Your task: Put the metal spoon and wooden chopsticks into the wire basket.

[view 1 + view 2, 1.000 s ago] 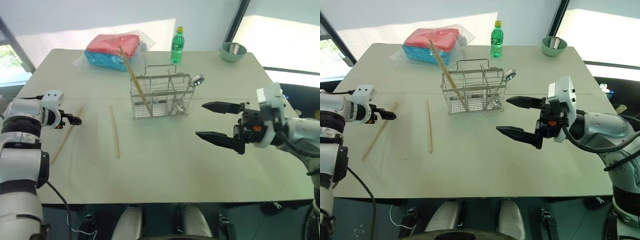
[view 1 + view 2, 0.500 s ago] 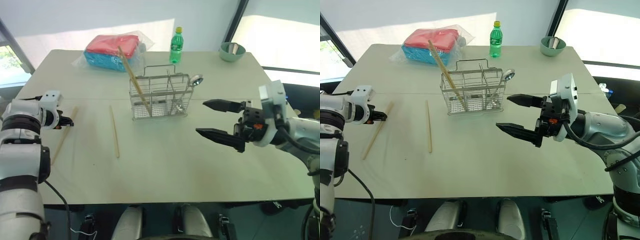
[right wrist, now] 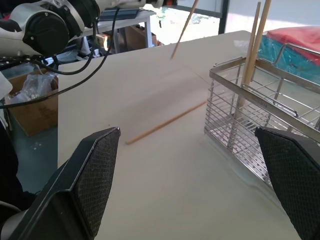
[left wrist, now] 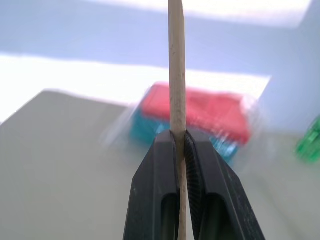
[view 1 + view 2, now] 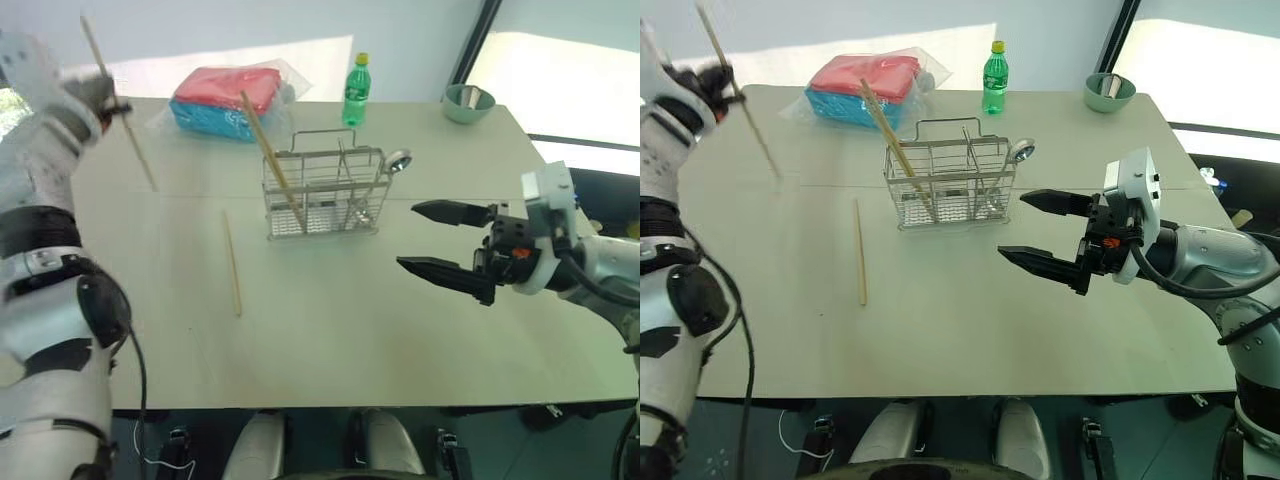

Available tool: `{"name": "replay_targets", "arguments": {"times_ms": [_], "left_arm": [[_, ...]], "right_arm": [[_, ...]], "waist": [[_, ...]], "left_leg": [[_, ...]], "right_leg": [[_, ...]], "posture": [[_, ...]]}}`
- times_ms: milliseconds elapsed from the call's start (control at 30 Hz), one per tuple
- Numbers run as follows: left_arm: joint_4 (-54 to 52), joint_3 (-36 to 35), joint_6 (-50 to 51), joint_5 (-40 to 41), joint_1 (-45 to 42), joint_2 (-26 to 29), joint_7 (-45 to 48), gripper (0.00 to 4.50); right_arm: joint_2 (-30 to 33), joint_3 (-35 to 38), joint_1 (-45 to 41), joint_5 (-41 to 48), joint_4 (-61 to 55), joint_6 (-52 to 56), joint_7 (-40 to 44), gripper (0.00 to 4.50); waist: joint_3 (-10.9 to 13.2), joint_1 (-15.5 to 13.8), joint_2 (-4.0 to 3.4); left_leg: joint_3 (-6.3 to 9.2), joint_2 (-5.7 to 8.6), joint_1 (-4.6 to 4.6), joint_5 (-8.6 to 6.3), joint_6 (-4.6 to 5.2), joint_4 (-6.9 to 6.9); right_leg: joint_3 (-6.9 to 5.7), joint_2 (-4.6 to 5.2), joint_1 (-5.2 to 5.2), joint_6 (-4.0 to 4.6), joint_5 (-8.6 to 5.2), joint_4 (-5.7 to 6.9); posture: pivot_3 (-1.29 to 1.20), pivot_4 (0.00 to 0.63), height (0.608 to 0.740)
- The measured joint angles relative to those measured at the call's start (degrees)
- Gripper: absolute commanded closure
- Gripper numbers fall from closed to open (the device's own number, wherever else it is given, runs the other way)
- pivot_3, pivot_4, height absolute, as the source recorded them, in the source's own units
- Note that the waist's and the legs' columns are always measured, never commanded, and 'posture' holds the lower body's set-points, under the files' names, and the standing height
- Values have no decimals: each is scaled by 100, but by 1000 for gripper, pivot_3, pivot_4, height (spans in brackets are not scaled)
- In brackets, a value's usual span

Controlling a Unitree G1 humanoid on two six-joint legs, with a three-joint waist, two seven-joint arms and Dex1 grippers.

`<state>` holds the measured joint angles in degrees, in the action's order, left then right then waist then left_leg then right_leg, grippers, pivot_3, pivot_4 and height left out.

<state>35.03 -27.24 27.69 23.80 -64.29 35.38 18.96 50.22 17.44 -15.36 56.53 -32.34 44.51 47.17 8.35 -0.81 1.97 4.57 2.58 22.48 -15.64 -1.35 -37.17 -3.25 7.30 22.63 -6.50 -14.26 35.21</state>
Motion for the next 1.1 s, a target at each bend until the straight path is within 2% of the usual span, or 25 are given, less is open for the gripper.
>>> {"name": "replay_targets", "arguments": {"times_ms": [133, 333, 500, 733, 900, 1000, 1100], "left_arm": [[-1078, -209, 208, 703, -142, -764, -328, 4476], [-1703, 154, 348, 1033, -350, -1316, -419, 4476], [-2064, 721, 316, 1030, -281, -1700, -210, 4476], [-2156, 1413, 174, 681, 561, -2005, 36, 4476], [-2175, 1641, -29, 444, 903, -2138, 93, 4476], [-2222, 1695, -109, 385, 1104, -2255, 103, 3376], [-2413, 1689, -31, 449, 1264, -2350, 61, 1843]], "right_arm": [[-3, -5, 169, -12, -11, -7, -28, 0], [-6, 9, 323, -15, -117, -71, -125, 0], [-21, 74, 520, -17, -240, -132, -273, 0], [-31, 259, 663, 3, -348, -159, -484, 0], [-76, 321, 665, 4, -348, -164, -601, 0], [-80, 322, 648, 4, -343, -165, -642, 0], [-85, 319, 568, 3, -309, -165, -668, 0]], "waist": [[1, -10, -2], [3, 3, -5], [1, -10, -9], [3, -3, -16], [3, -4, -16], [3, -5, -17], [3, -5, -17]], "left_leg": [[1, 3, -3, 1, -1, -7], [2, -1, -12, 3, -3, -11], [2, 1, -10, 3, -2, -12], [4, -3, -12, 3, -1, -12], [4, -2, -10, 3, 0, -12], [5, -2, -9, 3, 1, -13], [5, -2, -8, 3, 1, -14]], "right_leg": [[-5, -2, -7, -4, 2, 2], [-4, -25, -16, -9, 5, 2], [-3, -25, -19, -9, 5, 0], [-1, -31, -20, -7, 5, 0], [-1, -30, -20, -6, 4, -2], [-1, -29, -20, -6, 4, -2], [-1, -30, -20, -6, 4, -3]], "posture": [[0, 150, 667], [0, 150, 667], [0, 150, 667], [0, 150, 667], [0, 150, 667], [0, 150, 667], [0, 150, 667]]}}
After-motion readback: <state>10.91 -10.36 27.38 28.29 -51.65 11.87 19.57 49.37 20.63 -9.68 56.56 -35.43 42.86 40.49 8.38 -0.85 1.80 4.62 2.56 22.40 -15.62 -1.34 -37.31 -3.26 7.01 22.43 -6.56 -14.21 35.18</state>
